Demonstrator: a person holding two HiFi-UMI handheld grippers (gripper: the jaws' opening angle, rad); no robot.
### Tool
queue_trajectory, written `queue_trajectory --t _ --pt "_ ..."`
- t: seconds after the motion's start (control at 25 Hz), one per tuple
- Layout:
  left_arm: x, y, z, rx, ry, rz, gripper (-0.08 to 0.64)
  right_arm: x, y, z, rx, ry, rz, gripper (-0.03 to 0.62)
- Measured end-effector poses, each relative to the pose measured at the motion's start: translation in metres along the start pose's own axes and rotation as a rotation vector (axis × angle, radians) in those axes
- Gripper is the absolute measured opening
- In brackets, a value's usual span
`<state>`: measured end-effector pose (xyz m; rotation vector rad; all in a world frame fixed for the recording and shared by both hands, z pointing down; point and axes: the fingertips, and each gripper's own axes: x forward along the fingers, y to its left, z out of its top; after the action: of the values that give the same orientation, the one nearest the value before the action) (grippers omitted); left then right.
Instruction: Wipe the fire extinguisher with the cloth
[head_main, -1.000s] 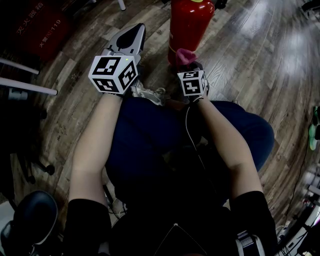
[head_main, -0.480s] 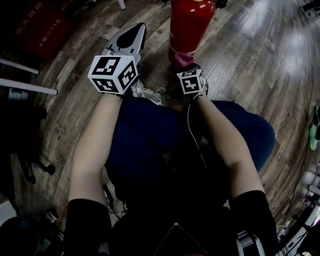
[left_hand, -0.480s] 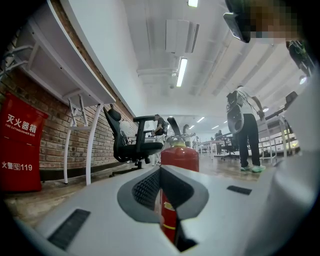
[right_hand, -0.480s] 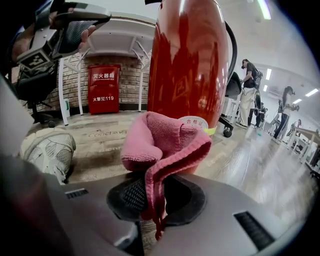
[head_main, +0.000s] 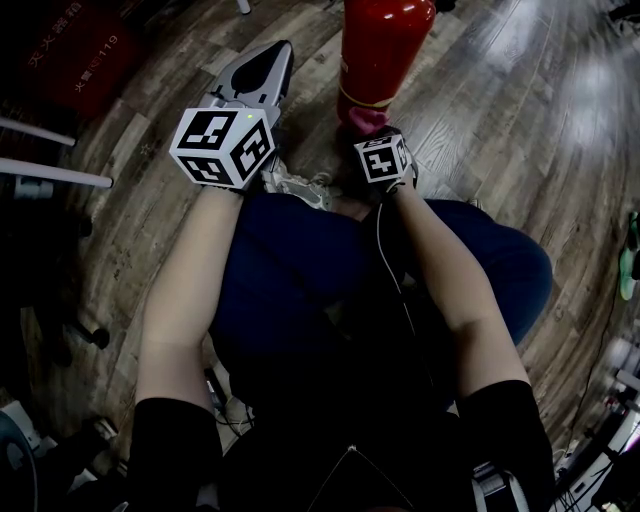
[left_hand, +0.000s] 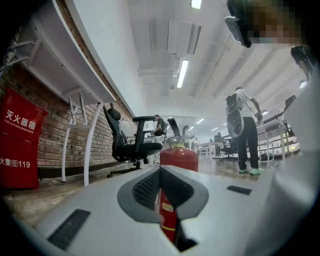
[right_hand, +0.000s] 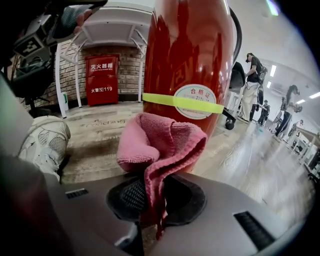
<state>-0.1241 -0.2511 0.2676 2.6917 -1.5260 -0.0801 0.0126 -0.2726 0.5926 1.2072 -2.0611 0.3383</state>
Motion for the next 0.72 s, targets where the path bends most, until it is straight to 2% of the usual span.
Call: queue_trajectory --t 0.4,0.72 --pt "0.001 0.000 0.001 -0.008 -0.003 -0.003 0.014 0.017 -0.006 -0.024 0.026 0.082 0.012 0.063" --pt "-0.001 0.003 0.000 -0.004 0.001 0.018 0.014 0.004 -0.003 -0.016 -0.023 0.051 -0.016 0.063"
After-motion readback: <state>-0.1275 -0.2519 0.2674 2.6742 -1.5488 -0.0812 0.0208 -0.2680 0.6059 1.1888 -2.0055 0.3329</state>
